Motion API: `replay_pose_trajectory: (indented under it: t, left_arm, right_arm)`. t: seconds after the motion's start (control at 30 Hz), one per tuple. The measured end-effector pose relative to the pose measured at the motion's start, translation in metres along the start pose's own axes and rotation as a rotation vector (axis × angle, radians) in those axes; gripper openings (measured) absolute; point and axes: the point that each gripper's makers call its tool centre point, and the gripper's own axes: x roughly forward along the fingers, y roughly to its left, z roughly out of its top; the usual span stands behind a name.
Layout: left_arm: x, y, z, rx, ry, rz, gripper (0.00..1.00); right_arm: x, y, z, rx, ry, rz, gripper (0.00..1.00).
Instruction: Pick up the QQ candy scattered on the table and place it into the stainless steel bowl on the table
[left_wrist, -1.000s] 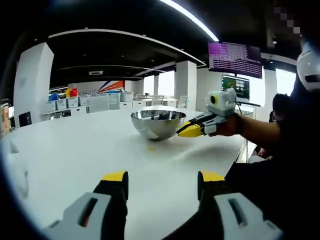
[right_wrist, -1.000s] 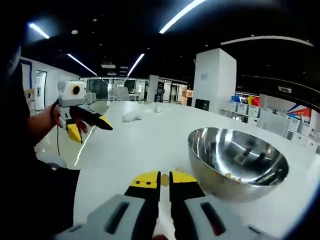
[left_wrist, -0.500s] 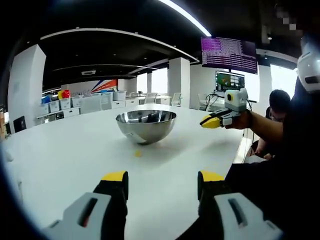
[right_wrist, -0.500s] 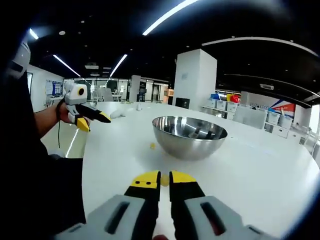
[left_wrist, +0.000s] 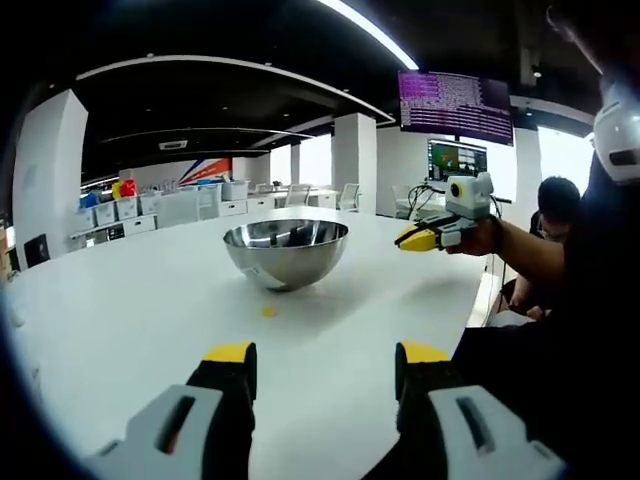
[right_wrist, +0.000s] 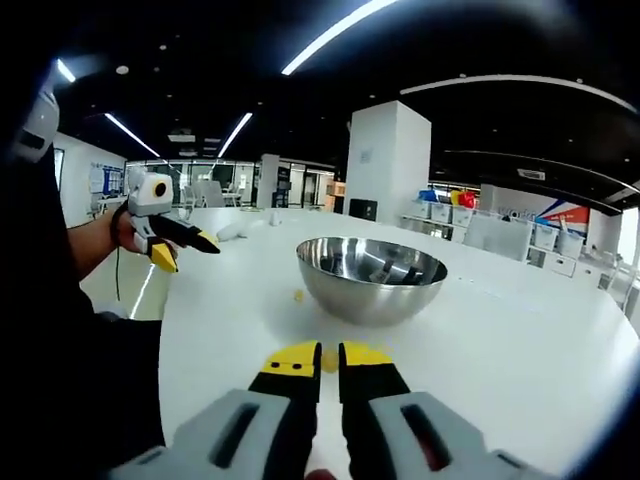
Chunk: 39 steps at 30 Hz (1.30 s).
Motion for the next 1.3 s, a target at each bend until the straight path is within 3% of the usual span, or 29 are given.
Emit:
replay_pose_trajectory:
  t: [0.4,0.8,1.03,1.17,1.3]
  left_arm:
    - [-0.006,0.006,-0.005,-0.017,-0.002,0.004,0.56]
    - [-0.011,0.019,-0.007,-0.033,-0.011,0.019,0.56]
    - [-0.010,0.022,-0.010,-0.040,-0.011,0.012,0.56]
    - [-0.012,0.024,-0.012,-0.043,-0.013,0.007,0.55]
    - [-0.016,0.026,-0.012,-0.049,-0.018,0.017,0.55]
  right_arm:
    - [0.021,-0.040,0.033,-0.030,-0.019,-0.027,0.08]
    - [0.042,-0.052,0.040,-0.070,0.007,-0.018,0.08]
    - [0.072,-0.060,0.049,-0.158,0.091,0.022,0.08]
    - [0.093,-0.064,0.043,-0.211,0.191,0.057,0.08]
    - [0.112,-0.063,0.040,-0.278,0.248,0.086,0.09]
